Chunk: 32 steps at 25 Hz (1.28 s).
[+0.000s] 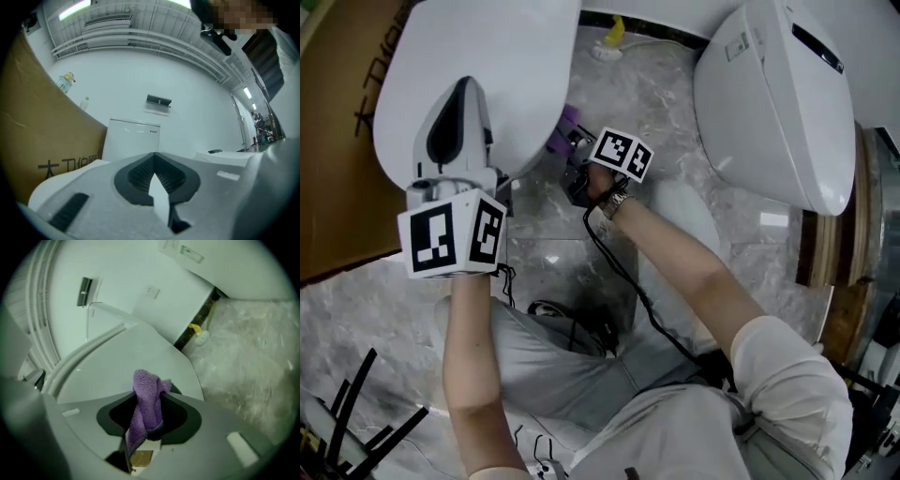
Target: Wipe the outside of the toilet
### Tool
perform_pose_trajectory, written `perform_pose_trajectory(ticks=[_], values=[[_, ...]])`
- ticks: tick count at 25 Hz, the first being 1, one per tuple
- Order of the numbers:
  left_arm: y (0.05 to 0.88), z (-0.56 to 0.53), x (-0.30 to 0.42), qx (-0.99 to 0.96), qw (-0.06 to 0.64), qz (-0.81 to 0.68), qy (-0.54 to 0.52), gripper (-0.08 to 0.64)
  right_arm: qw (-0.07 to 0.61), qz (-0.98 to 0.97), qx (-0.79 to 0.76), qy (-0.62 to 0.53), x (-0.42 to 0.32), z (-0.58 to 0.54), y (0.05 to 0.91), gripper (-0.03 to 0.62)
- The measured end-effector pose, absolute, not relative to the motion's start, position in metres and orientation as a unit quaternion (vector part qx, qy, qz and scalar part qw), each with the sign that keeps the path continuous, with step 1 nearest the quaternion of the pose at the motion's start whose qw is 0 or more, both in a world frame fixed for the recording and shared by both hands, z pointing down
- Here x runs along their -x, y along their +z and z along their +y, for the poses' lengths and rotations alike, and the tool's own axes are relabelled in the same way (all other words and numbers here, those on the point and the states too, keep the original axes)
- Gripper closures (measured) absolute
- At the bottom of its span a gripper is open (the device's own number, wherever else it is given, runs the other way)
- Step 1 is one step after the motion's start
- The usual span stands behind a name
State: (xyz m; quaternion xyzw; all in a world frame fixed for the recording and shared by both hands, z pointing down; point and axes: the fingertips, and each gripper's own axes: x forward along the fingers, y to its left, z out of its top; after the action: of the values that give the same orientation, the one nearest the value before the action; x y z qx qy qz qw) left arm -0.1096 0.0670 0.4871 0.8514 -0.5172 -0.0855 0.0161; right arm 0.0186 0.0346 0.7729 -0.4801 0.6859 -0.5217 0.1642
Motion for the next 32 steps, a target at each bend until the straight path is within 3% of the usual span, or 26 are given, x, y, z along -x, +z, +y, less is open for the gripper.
perform_pose_trajectory(ticks=[6, 11, 17, 22, 32], values=[[0.431, 0.083, 0.135, -0.864, -0.032, -0.497, -0.08, 0.555, 0.031, 0.754, 0.512, -0.411, -0.06, 0.061, 0.658, 0.445], [0.393, 0.126, 0.175, -0.857, -0.056, -0.512, 0.018, 0.555, -0.001, 0.788, 0.49, -0.371, -0.089, 0.084, 0.546, 0.445], [0.373, 0.19, 0.217, -0.806, 0.002, -0.585, 0.086, 0.555, -0.023, 0.828, 0.455, -0.327, -0.092, 0.115, 0.402, 0.445], [0.273, 0.236, 0.233, -0.774, 0.006, -0.627, 0.092, 0.555, -0.008, 0.834, 0.442, -0.331, -0.082, 0.133, 0.312, 0.443], [0.018, 0.313, 0.172, -0.774, 0.008, -0.631, 0.055, 0.555, -0.044, 0.924, 0.311, -0.22, -0.031, 0.209, 0.07, 0.443]])
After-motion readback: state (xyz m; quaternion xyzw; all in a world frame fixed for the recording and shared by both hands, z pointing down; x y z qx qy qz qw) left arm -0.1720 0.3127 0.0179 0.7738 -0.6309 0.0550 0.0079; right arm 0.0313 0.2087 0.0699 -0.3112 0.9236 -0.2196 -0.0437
